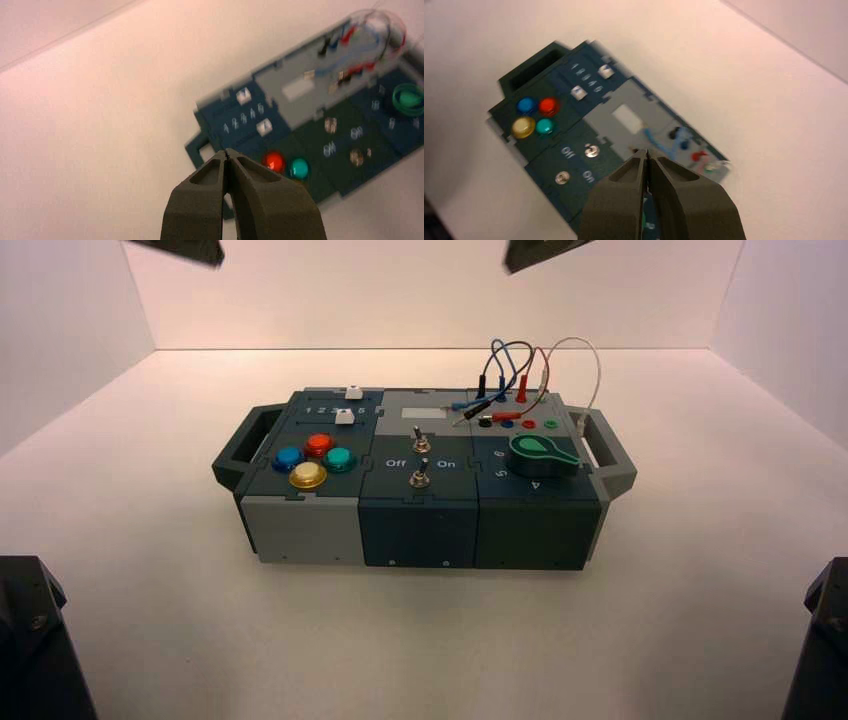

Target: Push the yellow button with the right gripper.

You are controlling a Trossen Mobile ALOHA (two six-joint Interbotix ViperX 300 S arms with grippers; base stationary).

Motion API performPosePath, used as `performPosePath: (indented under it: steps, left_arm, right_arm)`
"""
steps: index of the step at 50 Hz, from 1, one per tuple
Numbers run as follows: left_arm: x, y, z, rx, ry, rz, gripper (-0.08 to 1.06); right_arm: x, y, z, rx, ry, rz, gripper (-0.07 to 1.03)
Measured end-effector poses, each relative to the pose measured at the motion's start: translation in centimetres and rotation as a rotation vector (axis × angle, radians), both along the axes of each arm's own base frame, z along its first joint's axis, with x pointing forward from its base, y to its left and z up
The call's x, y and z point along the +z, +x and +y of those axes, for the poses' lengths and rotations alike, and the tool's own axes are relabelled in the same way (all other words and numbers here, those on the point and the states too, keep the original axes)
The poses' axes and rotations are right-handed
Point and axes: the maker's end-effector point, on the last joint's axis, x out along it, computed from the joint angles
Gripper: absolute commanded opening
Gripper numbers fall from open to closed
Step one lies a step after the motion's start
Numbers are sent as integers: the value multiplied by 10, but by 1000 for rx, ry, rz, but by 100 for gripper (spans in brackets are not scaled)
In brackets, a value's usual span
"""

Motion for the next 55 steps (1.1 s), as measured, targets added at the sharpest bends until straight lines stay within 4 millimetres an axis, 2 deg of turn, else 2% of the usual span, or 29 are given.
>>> performPosePath:
  steps: [12, 20, 30, 38, 46, 55]
  left_arm:
    - [0, -2, 3, -10, 47, 45, -3]
    - [-6, 0, 13, 5, 96, 67, -3]
    - [-12, -2, 19, 17, 126, 116, -3]
    - [-24, -3, 34, 58, 172, 185, -3]
    - [-31, 1, 44, 93, 191, 217, -3]
    - [-31, 4, 47, 105, 194, 222, -3]
  right_arm:
    - [-31, -14, 49, 124, -99, 110, -2]
    - [-48, -21, 82, 191, -165, 171, -2]
    - [-65, -25, 109, 233, -219, 220, -2]
    - [-76, -31, 134, 264, -248, 261, -2]
    - [-86, -38, 149, 289, -277, 290, -2]
    - [-94, -38, 155, 284, -279, 314, -2]
